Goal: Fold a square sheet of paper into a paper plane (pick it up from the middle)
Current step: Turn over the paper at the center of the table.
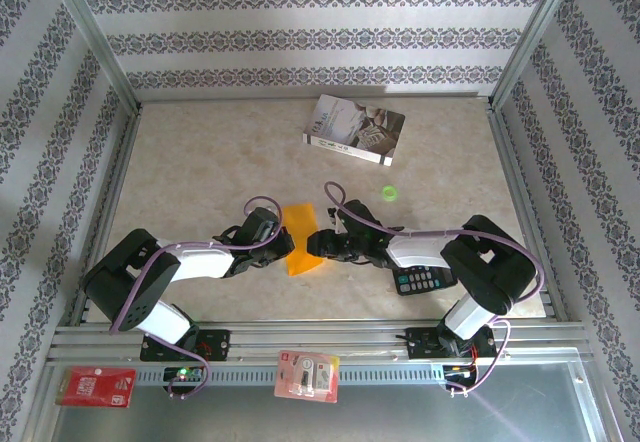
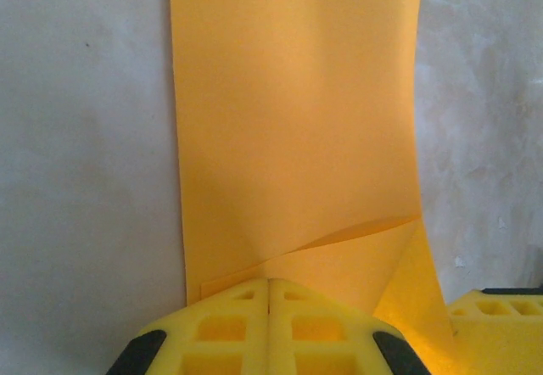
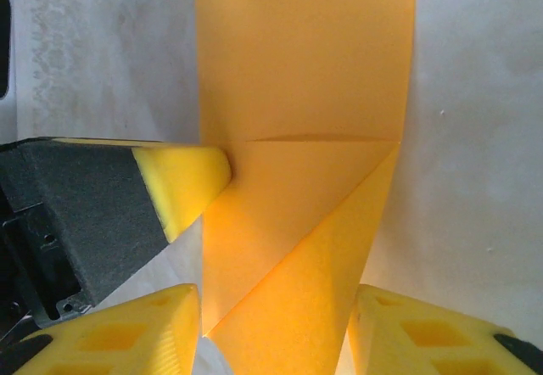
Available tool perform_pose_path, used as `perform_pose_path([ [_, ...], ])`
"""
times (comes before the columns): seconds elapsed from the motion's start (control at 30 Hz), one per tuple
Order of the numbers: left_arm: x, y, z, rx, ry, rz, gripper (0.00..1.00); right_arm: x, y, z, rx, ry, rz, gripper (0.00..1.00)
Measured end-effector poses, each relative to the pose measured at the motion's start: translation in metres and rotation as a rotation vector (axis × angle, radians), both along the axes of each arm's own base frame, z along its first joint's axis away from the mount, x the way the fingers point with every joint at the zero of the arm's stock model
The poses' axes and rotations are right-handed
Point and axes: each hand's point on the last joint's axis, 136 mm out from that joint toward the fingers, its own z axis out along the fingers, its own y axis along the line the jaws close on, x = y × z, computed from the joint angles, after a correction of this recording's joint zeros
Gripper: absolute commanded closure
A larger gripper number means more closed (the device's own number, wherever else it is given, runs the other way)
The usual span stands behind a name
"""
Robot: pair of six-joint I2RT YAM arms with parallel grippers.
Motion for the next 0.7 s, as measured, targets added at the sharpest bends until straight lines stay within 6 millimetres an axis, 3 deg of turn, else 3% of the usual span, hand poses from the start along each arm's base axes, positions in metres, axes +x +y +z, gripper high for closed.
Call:
perform_pose_path([
  [0.2, 0.0, 0.0, 0.0, 0.0, 0.0, 0.0, 1.0, -0.002, 0.001, -0.001, 0.016, 0.012, 0.005, 0.57],
  [0.33, 0.0, 0.0, 0.0, 0.0, 0.0, 0.0, 1.0, -0.012, -0.003, -0.011, 0.02, 0.041, -0.016, 0.63],
  [0.7, 0.0, 0.0, 0.0, 0.0, 0.0, 0.0, 1.0, -0.029, -0.001, -0.011, 0.024, 0.042, -0.096, 0.72],
])
